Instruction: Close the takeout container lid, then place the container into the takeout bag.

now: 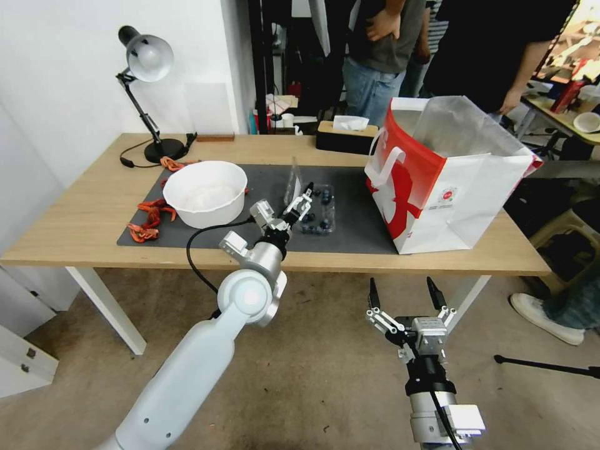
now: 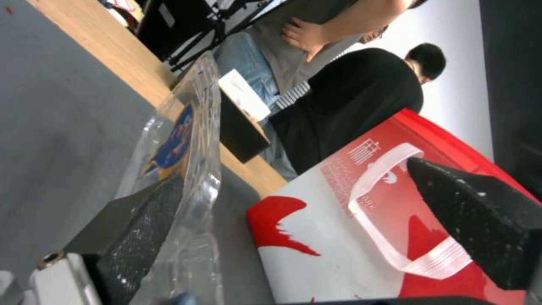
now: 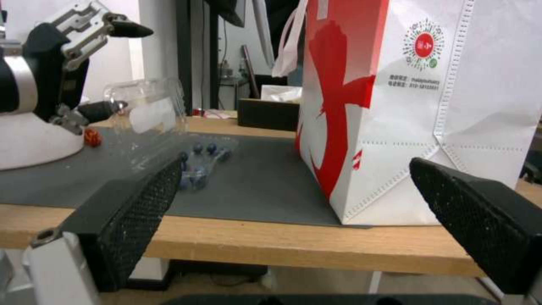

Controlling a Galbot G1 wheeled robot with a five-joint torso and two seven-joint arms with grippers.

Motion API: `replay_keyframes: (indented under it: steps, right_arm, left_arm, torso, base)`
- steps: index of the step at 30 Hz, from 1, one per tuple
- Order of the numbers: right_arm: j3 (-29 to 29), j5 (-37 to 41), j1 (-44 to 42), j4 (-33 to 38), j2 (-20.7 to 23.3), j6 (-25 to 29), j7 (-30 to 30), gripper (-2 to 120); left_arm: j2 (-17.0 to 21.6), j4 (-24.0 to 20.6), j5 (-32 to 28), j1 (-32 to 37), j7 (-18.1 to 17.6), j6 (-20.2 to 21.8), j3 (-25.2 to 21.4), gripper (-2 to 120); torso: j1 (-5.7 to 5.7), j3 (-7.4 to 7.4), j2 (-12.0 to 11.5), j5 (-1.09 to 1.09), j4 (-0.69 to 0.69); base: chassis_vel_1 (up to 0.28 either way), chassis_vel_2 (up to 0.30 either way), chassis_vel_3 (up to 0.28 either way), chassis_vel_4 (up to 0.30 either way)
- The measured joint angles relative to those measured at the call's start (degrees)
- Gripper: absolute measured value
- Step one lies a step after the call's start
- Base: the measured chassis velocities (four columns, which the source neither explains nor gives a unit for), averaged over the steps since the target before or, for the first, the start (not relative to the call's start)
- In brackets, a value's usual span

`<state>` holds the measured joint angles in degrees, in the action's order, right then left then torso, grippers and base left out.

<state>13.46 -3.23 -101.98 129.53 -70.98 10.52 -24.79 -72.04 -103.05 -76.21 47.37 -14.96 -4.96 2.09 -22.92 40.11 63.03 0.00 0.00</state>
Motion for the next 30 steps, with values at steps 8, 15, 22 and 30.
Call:
replay_keyframes:
  steps: [8,15,22,30]
  right_arm:
    - [0.1,-0.1,0.1,-0.4,-0.1,0.0,-0.1,100]
    - [0.3,-0.2,0.1,-0.8,-0.2,0.2,-0.2,100]
    - [0.3,-0.5,0.1,-1.1,-0.3,0.3,-0.2,100]
    - [0.3,-0.8,0.1,-1.3,-0.3,0.4,-0.2,100]
  left_arm:
    - [-0.6,0.7,-2.4,-1.6,0.0,-0.2,0.8,93]
    - [-1.3,2.6,-3.9,-2.7,0.0,-0.6,1.4,71]
    - [-2.0,4.0,-6.5,-3.5,-0.7,-1.0,1.5,47]
    - [-2.8,4.8,-8.8,-3.6,-1.6,-1.0,1.6,23]
  torso:
    - [0.00,0.00,0.0,0.00,0.00]
    - [0.00,0.00,0.0,0.00,0.00]
    - [0.00,0.00,0.0,0.00,0.00]
    - [0.00,0.00,0.0,0.00,0.00]
  base:
    - [0.000,0.000,0.000,0.000]
    - [0.000,0.000,0.000,0.000]
    - [0.000,0.000,0.000,0.000]
    - [0.000,0.000,0.000,0.000]
